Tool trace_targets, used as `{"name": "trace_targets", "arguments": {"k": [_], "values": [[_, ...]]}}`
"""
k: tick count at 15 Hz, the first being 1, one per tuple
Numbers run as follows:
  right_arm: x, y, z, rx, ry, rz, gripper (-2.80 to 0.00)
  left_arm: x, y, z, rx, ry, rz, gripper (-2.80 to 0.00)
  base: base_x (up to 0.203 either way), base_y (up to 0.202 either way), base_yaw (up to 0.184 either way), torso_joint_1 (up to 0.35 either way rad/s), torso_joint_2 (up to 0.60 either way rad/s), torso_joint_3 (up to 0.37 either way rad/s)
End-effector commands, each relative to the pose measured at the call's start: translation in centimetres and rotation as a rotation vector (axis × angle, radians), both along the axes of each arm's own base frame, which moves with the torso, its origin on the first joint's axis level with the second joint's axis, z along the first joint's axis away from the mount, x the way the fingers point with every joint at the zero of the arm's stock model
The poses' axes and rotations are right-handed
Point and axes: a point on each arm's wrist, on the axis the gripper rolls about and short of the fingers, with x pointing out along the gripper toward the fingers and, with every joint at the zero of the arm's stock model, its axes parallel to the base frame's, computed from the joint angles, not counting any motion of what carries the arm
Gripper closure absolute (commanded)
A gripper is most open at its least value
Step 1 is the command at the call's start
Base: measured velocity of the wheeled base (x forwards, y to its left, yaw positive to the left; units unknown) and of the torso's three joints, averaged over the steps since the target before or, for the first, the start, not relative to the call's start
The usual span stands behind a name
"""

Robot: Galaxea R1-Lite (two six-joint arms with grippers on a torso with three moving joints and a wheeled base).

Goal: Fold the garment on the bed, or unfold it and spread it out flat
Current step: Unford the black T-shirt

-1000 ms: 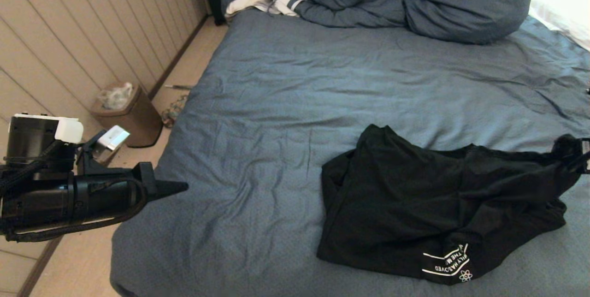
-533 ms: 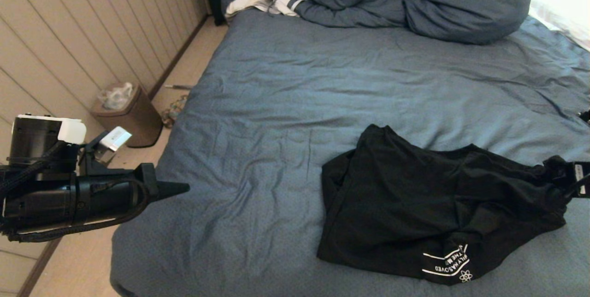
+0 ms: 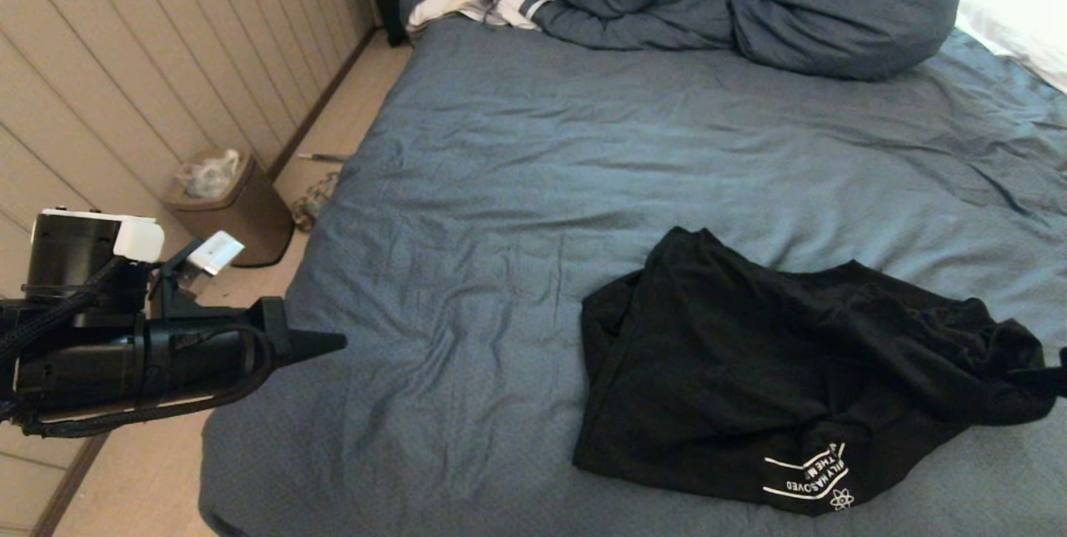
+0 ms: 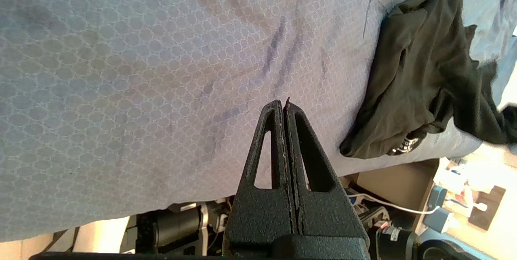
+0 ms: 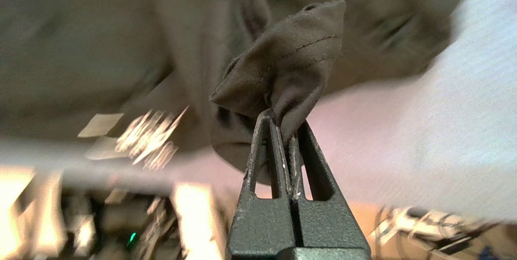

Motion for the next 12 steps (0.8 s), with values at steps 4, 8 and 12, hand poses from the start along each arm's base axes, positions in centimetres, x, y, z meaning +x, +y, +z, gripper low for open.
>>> {"name": "trace_targets", "arguments": {"k": [4, 8, 12], "values": [[-8.4, 3.6, -0.7, 0.022, 0.04, 0.126, 0.0, 0.0, -0.1, 0.0, -0.004, 0.004, -0.003, 0.0, 0.0, 0.0, 0.0, 0.0, 0.0, 0.0], [-12.2, 4.7, -3.5, 0.03, 0.124, 0.155, 0.0, 0.0, -0.1, 0.0, -0.004, 0.004, -0.003, 0.0, 0.0, 0.0, 0.0, 0.0, 0.0, 0.0], [-13.3, 5.0, -5.2, 0.025, 0.15, 0.148, 0.0, 0.0, -0.3, -0.1, -0.003, 0.006, -0.011, 0.0, 0.0, 0.0, 0.0, 0.0, 0.0, 0.0]]}}
